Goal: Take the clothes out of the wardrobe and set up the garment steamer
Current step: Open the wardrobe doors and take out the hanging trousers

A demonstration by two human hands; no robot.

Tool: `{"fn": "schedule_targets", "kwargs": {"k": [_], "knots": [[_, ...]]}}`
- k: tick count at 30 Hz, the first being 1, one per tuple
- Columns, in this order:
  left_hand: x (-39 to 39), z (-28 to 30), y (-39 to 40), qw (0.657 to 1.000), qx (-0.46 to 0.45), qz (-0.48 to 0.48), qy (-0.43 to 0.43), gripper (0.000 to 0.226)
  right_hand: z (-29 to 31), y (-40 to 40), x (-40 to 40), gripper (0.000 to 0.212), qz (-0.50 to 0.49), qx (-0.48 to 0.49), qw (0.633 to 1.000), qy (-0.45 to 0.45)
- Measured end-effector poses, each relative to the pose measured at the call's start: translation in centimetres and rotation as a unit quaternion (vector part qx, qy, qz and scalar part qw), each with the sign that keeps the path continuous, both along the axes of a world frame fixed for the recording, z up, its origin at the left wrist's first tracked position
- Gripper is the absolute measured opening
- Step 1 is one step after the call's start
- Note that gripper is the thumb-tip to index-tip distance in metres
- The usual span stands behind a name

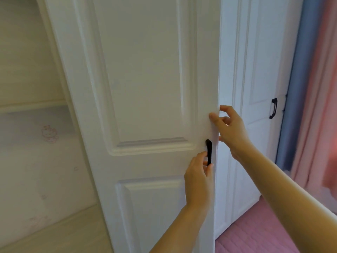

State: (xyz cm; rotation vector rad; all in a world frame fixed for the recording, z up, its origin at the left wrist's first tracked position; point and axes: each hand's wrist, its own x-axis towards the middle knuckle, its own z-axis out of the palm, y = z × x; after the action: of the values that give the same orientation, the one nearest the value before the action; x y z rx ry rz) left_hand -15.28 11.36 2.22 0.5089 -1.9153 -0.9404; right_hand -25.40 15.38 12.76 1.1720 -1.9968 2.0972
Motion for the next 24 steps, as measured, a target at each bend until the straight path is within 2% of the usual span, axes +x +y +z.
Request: {"fn": "schedule_targets", "kwargs": {"k": [2,3,11,17,24], "knots": [[1.0,-0.4,0.7,1.0,-0.012,0.0,0.005,0.03,-0.1,1.4,1.3,0.026,-0.005,-0.011,1.0,-0.003],[1.6,-0.6,1.1,1.0,-0.018,0.0,0.008,0.026,-0.2,2.1,2.0,0.026,-0.009,-0.015,1.0,-0.002],[8.5,-1.4,5.2,0.999,-0.036,-0.012,0.036,0.029,-0.4,7.8,7.9,0.019,-0.016,-0.005,0.998,0.054],[14.1,-2.2,8.0,0.995,-0.05,0.038,0.071,0.036,-0.5,11.0,13.1,0.03,0.022,-0.001,0.998,0.067],[20.1,-2.2,10.5,0.992,-0.033,0.076,0.094,0.041,0.0,13.2,19.0,0.03,0.094,0.005,0.994,0.048]]}}
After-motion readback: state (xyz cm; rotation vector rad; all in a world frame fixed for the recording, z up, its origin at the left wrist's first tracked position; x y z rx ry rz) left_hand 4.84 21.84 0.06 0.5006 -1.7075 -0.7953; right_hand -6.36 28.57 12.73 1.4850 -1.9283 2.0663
